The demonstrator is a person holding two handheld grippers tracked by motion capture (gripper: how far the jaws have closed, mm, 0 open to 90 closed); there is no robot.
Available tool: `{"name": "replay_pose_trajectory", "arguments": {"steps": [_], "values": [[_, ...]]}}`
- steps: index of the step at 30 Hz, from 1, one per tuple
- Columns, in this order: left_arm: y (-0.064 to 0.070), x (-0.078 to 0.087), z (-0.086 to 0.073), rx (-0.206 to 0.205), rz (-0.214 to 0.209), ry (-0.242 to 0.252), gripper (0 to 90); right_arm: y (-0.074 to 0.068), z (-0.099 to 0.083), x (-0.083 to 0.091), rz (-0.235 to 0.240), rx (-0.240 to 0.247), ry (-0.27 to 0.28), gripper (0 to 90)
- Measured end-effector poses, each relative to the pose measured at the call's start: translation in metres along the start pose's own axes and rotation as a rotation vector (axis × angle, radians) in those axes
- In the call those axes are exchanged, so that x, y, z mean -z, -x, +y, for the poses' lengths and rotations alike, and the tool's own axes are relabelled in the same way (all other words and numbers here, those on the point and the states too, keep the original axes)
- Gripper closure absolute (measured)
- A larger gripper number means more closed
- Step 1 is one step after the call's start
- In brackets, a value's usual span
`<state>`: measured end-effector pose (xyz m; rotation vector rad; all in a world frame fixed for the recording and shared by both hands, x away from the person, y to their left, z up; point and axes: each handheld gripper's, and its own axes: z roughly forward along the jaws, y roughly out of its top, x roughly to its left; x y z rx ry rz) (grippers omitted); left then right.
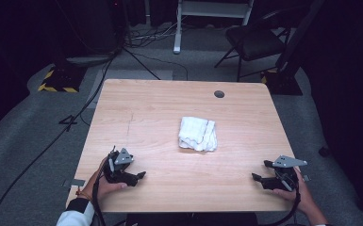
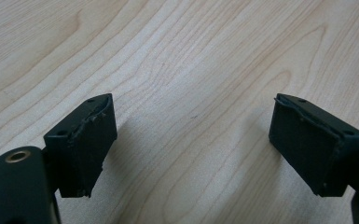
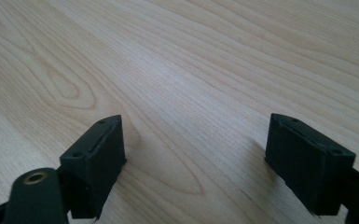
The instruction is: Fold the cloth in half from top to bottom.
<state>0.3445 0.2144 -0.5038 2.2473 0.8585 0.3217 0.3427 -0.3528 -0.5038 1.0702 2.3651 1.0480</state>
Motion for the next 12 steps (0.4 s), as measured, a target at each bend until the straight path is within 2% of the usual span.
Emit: {"name": "replay_pose_trajectory", "arguments": {"steps": [12], "values": [[-0.0003,-0.0007,0.0009,-0.002,-0.003,-0.001,15.4,0.0004,0.0002,-0.0001,0.001,0.002,-0.003,19.7]]}}
